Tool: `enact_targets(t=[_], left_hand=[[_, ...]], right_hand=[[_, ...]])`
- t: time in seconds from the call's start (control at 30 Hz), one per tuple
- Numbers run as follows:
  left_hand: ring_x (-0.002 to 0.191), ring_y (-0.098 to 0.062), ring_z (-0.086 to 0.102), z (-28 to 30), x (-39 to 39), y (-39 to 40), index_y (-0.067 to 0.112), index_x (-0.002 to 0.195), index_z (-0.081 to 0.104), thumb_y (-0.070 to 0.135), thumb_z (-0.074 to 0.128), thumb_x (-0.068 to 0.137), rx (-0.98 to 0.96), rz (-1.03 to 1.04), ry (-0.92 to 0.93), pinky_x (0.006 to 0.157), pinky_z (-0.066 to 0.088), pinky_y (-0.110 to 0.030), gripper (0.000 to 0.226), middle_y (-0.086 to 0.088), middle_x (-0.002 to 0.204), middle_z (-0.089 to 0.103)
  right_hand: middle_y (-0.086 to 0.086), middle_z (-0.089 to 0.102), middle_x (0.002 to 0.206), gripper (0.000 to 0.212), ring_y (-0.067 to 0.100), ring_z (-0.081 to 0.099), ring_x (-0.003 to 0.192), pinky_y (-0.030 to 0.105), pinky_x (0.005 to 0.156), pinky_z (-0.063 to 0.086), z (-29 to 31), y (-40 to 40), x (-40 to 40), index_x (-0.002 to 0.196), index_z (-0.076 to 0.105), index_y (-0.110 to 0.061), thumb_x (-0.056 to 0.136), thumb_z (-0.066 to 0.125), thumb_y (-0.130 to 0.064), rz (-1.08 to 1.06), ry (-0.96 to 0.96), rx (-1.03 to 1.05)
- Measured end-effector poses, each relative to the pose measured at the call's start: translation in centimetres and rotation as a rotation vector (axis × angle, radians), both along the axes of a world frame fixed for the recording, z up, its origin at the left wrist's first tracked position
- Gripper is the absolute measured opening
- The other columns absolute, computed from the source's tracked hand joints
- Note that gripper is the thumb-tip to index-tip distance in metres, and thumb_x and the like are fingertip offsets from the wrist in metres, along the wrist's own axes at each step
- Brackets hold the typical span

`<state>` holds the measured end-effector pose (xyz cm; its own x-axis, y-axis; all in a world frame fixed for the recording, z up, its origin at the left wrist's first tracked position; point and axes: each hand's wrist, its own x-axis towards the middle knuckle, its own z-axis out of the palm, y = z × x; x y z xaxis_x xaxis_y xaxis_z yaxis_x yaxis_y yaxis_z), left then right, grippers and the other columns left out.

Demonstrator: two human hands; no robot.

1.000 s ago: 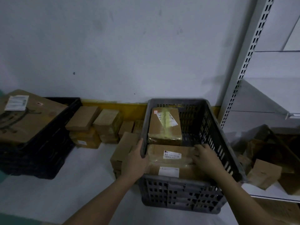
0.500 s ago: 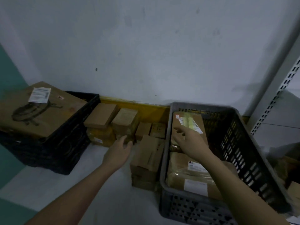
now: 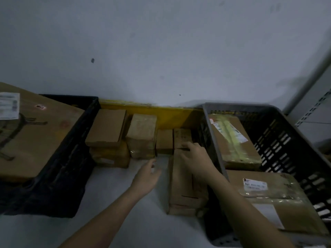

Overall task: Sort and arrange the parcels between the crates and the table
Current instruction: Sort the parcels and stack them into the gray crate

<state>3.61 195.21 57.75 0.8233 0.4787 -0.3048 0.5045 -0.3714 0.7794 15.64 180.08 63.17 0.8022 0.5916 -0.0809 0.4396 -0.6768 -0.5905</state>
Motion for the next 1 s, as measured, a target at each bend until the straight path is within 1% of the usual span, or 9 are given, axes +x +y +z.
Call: enact_targets(t=[0.13,0.27,0.37,0.47,0.6,0.67,0.73,0.87,1.0], left_hand=[[0.129,-0.018,0.046,-0.5,1.6,-1.5,0.023,0.151,0.033,0.045,0.05,0.1,-0.141,-0.11,0.038,0.097,0.039,-0.028,0.059,-0.004,0.149,0.042],[0.131,-0.016,0.047,-0.5,2.9,-2.8,0.028,0.154,0.027,0.052,0.049,0.098,-0.282,-0.179,0.078,0.097,0.043,-0.026,0.065,0.004,0.152,0.04],[0.103,-0.003,0.059,-0.9,3.0,-3.2,0.042,0.135,0.039,0.041,0.052,0.1,-0.382,-0.197,0.063,0.076,0.049,-0.019,0.037,0.013,0.133,0.056],[0.104,-0.007,0.063,-1.2,2.9,-3.2,0.04,0.138,0.043,0.029,0.056,0.099,-0.438,-0.17,0.035,0.085,0.054,-0.026,0.043,0.015,0.119,0.063],[0.101,-0.011,0.066,-0.6,2.4,-2.5,0.03,0.141,0.046,0.022,0.053,0.1,-0.492,-0.082,0.046,0.081,0.056,-0.026,0.042,0.01,0.115,0.065],[0.097,-0.008,0.064,0.1,2.1,-1.9,0.036,0.141,0.04,0.023,0.051,0.102,-0.499,-0.051,0.011,0.072,0.055,-0.023,0.042,0.012,0.114,0.062],[0.097,-0.006,0.059,0.9,2.1,-0.9,0.04,0.143,0.035,0.028,0.053,0.101,-0.493,-0.019,-0.06,0.071,0.05,-0.026,0.047,0.013,0.113,0.058],[0.111,-0.016,0.06,2.1,2.4,1.7,0.04,0.145,0.04,0.034,0.067,0.092,-0.472,0.08,-0.17,0.095,0.052,-0.043,0.06,0.004,0.13,0.059],[0.117,-0.022,0.058,4.1,2.4,3.1,0.033,0.151,0.033,0.024,0.078,0.083,-0.461,0.125,-0.265,0.098,0.051,-0.048,0.082,0.009,0.128,0.057]], right_hand=[[0.011,0.035,0.152,0.051,0.038,0.032,0.138,0.049,0.11,0.037,-2.1,-0.6,-1.0,0.148,0.039,-0.018,0.1,0.051,-0.028,-0.168,0.015,-0.126],[0.007,0.029,0.156,0.053,0.032,0.038,0.138,0.046,0.111,0.04,-3.7,-1.4,-1.4,0.149,0.038,-0.016,0.098,0.052,-0.021,-0.236,0.082,-0.044],[0.007,0.019,0.161,0.059,0.033,0.038,0.14,0.043,0.11,0.041,-4.1,-1.2,-1.3,0.153,0.031,-0.017,0.098,0.053,-0.022,-0.23,0.174,-0.07],[0.01,0.008,0.164,0.065,0.041,0.038,0.138,0.046,0.108,0.043,-4.7,-0.8,-1.1,0.155,0.023,-0.019,0.098,0.052,-0.025,-0.223,0.241,-0.133],[0.014,0.021,0.157,0.054,0.036,0.051,0.124,0.042,0.097,0.05,-4.6,-0.2,-1.6,0.149,0.034,-0.015,0.098,0.052,-0.023,-0.213,0.173,-0.11],[0.012,0.026,0.154,0.048,0.033,0.052,0.123,0.041,0.098,0.049,-4.1,0.0,-2.0,0.144,0.04,-0.015,0.098,0.052,-0.021,-0.209,0.132,-0.026],[0.007,0.033,0.149,0.044,0.027,0.052,0.123,0.034,0.097,0.048,-3.4,0.0,-2.2,0.139,0.044,-0.017,0.097,0.054,-0.016,-0.21,0.122,0.119],[-0.003,0.037,0.139,0.048,0.007,0.045,0.119,0.021,0.097,0.038,-1.9,0.2,-2.4,0.141,0.042,-0.022,0.097,0.059,-0.017,-0.203,0.154,0.402],[-0.009,0.045,0.137,0.053,0.009,0.051,0.122,0.035,0.102,0.05,-0.9,0.2,-1.9,0.144,0.033,-0.031,0.098,0.059,-0.035,-0.263,0.33,0.624]])
